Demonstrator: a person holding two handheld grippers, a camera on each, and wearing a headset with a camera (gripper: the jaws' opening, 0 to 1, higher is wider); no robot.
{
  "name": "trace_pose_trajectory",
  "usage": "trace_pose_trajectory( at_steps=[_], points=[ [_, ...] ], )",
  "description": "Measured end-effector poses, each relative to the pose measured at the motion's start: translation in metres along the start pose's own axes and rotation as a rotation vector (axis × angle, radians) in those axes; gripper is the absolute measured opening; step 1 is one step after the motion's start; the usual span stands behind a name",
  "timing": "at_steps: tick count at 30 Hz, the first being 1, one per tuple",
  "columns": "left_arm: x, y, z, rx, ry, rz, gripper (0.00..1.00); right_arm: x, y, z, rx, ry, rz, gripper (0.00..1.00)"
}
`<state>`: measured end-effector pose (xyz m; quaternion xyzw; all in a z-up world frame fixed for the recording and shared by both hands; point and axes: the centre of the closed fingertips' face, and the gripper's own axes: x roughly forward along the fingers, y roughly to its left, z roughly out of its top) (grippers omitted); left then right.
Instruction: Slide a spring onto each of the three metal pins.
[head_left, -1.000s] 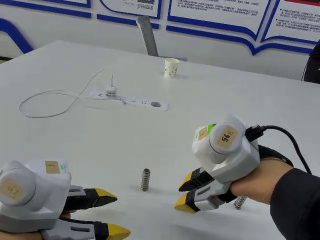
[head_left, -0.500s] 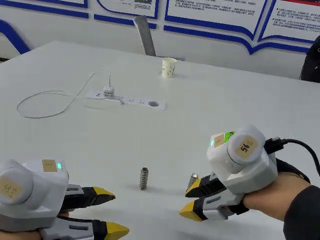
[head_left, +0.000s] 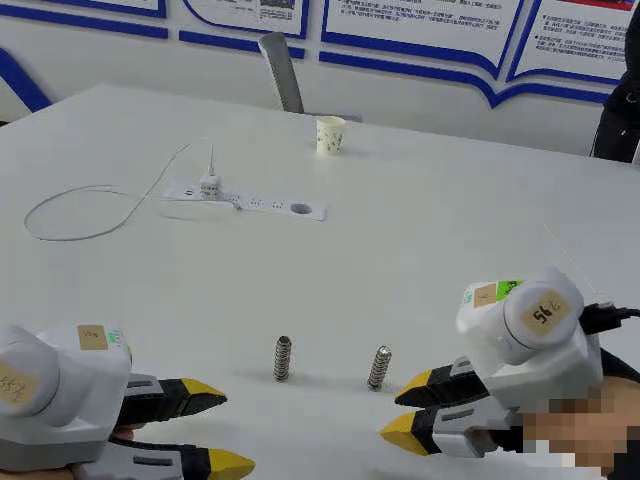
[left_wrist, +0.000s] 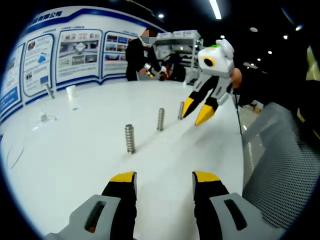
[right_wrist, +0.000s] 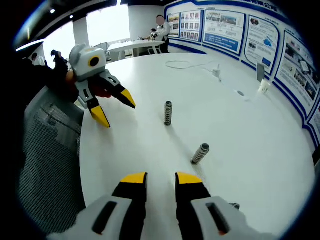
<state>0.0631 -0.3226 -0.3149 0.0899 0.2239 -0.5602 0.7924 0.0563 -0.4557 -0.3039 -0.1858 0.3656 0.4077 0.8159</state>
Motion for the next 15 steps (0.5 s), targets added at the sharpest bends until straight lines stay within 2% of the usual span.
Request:
trace_pose_trajectory(
  at_steps=[15],
  points=[
    [0.001, -0.003, 0.001, -0.001, 0.001, -0.001, 0.46, -0.025, -0.009, -0.024, 0.100, -0.062, -0.067, 0.23]
  ],
)
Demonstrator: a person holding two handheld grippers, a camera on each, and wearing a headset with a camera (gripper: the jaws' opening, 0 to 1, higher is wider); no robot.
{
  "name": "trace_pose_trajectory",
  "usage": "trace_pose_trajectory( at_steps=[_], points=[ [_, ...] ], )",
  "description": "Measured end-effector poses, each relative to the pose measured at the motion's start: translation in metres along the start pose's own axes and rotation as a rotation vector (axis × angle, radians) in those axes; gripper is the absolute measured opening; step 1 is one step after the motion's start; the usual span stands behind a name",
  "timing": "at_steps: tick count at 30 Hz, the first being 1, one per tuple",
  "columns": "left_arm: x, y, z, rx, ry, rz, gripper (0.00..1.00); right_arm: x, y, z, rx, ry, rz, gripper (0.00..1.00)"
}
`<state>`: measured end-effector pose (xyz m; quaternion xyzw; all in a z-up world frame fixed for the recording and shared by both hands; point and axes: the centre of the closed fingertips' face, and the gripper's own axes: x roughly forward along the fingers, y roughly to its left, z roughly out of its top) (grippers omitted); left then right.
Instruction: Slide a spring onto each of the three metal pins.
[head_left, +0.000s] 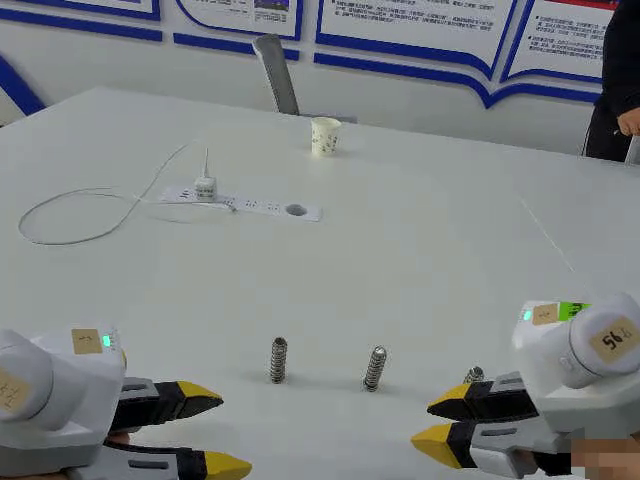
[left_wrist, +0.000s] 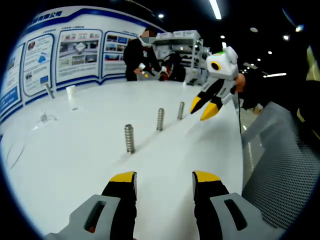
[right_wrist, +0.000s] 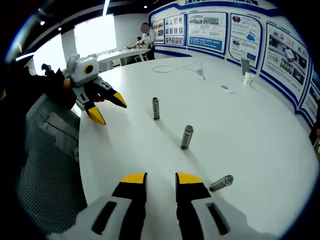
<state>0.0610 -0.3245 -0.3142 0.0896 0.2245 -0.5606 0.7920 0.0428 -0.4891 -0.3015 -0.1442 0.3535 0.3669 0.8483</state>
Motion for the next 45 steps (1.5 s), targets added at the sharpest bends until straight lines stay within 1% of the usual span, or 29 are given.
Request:
trace_pose_trajectory(
  at_steps=[4, 10, 17, 22, 26, 31, 34, 40, 45],
  points=[
    [0.000, -0.001, 0.000, 0.000, 0.001, -0.001, 0.46, -0.006, -0.003, -0.007, 0.016, -0.005, -0.018, 0.24],
    [0.000, -0.001, 0.000, -0.001, 0.001, -0.002, 0.46, -0.016, -0.012, -0.016, 0.054, -0.030, -0.051, 0.25],
    [0.000, -0.002, -0.001, -0.001, 0.005, -0.006, 0.46, -0.030, -0.025, -0.022, 0.095, -0.078, -0.095, 0.26],
    [0.000, -0.002, -0.001, -0.003, 0.005, -0.008, 0.46, -0.036, -0.028, -0.028, 0.106, -0.099, -0.112, 0.28],
    [0.000, -0.002, -0.001, -0.004, 0.004, -0.009, 0.46, -0.039, -0.032, -0.031, 0.113, -0.112, -0.126, 0.31],
    [0.000, -0.002, -0.001, -0.013, -0.002, -0.008, 0.46, -0.044, -0.036, -0.034, 0.123, -0.143, -0.144, 0.35],
    [-0.001, -0.002, -0.001, -0.017, -0.004, -0.006, 0.47, -0.046, -0.037, -0.036, 0.121, -0.157, -0.152, 0.40],
    [-0.001, -0.001, 0.000, -0.021, -0.007, -0.004, 0.47, -0.047, -0.040, -0.041, 0.115, -0.173, -0.168, 0.45],
    [-0.001, 0.000, -0.001, -0.025, -0.007, -0.002, 0.47, -0.048, -0.043, -0.042, 0.109, -0.192, -0.181, 0.51]
  ],
)
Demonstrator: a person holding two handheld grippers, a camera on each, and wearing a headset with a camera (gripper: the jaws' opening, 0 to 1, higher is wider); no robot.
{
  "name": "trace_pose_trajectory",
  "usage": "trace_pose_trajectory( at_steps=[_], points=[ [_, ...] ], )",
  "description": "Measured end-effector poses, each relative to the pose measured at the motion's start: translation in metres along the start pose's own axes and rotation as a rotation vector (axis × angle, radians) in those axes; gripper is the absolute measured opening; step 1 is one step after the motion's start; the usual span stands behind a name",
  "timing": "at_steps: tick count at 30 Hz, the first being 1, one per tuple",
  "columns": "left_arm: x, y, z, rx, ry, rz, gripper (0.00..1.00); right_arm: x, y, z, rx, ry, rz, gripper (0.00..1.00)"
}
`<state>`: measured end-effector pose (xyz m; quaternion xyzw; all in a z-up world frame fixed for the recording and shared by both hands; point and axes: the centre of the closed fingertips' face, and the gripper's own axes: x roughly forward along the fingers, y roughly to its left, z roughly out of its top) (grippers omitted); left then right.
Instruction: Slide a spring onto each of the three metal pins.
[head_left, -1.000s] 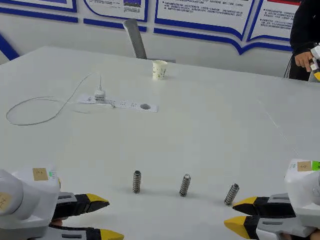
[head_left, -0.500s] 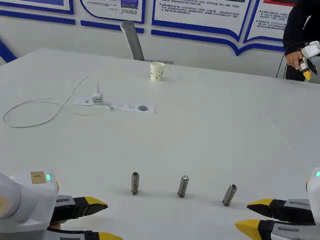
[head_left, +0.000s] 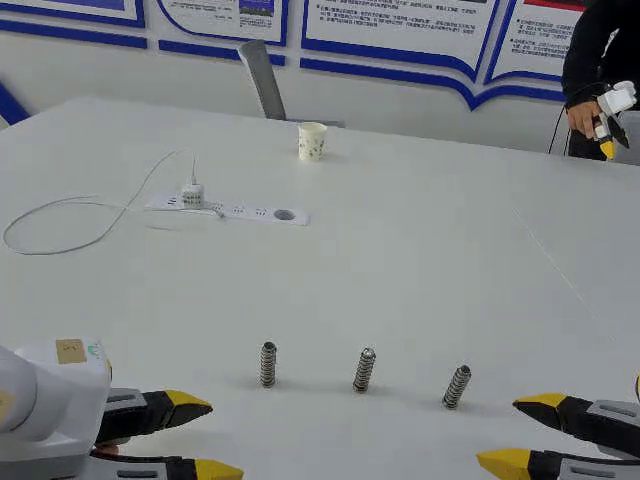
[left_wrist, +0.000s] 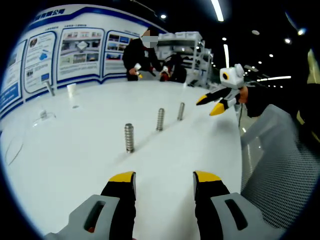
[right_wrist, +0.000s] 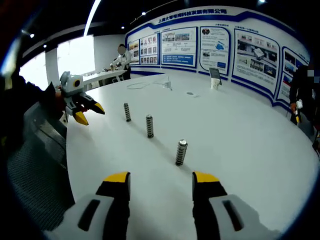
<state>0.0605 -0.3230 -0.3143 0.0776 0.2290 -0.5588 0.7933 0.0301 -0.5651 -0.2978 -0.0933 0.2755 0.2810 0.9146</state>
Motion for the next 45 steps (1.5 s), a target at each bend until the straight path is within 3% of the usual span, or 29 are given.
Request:
trace_pose_trajectory(
  at_steps=[19, 45],
  points=[
    [-0.001, 0.002, 0.001, -0.017, -0.004, 0.013, 0.48, 0.001, 0.001, -0.003, -0.021, -0.032, -0.003, 0.63],
    [-0.004, 0.012, -0.001, -0.065, -0.007, 0.062, 0.59, 0.005, 0.003, -0.005, -0.008, -0.023, 0.009, 0.64]
  ],
)
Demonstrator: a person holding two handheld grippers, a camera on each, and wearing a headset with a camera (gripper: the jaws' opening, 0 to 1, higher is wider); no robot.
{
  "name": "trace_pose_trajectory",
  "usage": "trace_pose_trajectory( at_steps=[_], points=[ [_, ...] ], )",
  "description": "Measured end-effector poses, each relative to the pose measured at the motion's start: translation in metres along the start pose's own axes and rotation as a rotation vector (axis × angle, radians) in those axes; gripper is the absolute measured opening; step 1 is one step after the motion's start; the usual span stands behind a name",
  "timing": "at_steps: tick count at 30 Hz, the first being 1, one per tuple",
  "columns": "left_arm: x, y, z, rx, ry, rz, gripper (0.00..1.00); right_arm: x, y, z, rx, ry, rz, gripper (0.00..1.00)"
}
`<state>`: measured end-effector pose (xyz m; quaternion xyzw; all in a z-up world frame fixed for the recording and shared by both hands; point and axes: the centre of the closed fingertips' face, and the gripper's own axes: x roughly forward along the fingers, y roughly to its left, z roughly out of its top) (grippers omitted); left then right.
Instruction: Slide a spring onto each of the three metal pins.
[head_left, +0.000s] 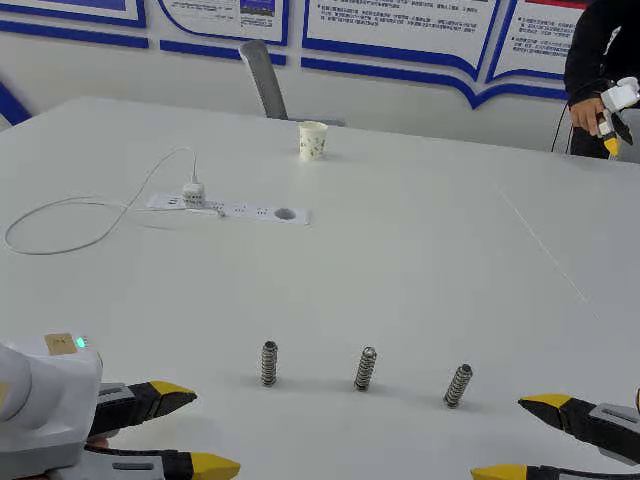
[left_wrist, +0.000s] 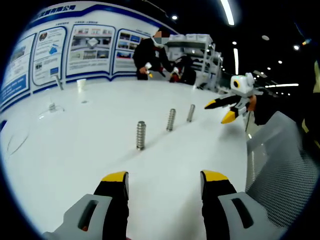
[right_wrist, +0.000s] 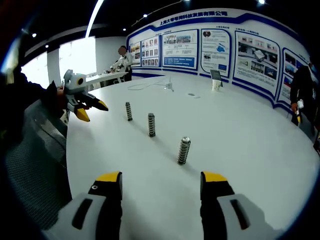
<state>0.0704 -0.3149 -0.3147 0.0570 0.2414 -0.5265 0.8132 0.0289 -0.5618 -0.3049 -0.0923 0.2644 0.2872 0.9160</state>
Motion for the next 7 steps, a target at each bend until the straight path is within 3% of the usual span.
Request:
trace_pose_trajectory(
  at_steps=[7],
  points=[
    [-0.0004, 0.0024, -0.0002, -0.008, 0.000, 0.011, 0.62, -0.0011, -0.0009, 0.0021, -0.002, -0.002, -0.004, 0.65]
  ],
)
